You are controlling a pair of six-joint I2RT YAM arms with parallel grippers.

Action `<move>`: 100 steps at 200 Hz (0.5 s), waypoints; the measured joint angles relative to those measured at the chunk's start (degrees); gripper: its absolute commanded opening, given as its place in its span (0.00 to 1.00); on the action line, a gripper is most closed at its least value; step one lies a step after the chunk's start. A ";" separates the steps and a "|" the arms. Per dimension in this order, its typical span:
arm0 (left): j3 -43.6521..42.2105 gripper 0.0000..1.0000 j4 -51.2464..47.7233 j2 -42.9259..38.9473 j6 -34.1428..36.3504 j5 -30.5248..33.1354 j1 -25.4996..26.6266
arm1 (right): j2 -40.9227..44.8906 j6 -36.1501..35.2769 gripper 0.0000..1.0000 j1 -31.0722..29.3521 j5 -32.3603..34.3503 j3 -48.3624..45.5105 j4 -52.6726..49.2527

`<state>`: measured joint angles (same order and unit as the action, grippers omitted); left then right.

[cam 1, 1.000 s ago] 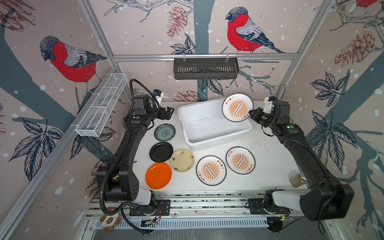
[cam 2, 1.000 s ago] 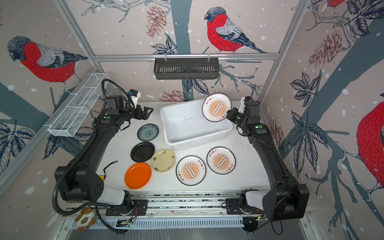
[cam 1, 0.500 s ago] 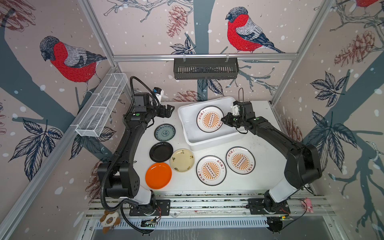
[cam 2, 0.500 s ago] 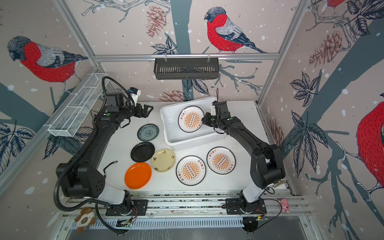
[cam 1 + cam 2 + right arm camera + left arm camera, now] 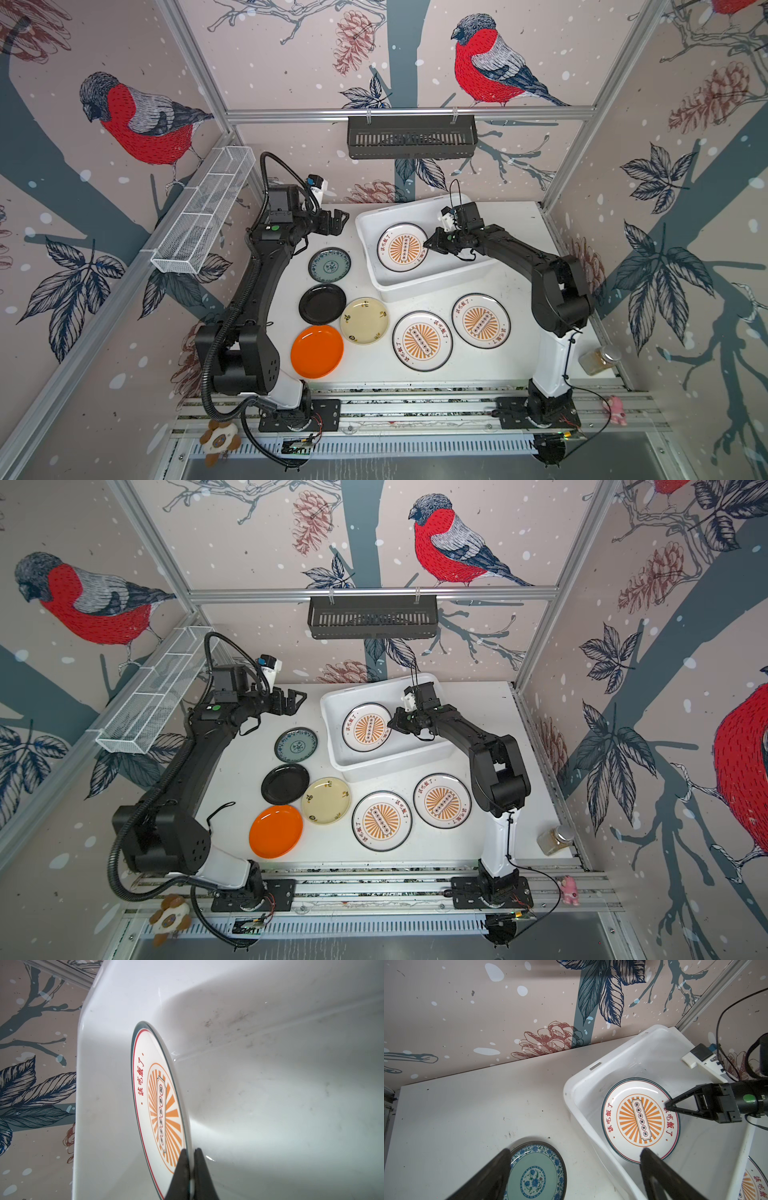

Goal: Place the plates into the plastic bin on the countertop
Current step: 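Carry the plate over the white bin and lower it inside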

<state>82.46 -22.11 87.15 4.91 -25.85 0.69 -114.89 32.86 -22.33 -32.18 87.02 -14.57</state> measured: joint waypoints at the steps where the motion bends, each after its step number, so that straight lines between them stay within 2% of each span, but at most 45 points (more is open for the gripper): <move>1: 0.00 0.95 0.00 0.00 0.00 -0.02 0.00 | -0.11 0.00 0.01 0.00 -0.04 0.07 -0.02; 100: 0.94 0.95 -0.90 1.33 0.00 -0.96 0.00 | -9.49 -3.23 0.03 -0.44 -4.07 6.47 -5.33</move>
<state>83.40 -23.00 88.49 4.91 -26.81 0.69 -124.38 29.63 -22.76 -36.25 93.49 -19.90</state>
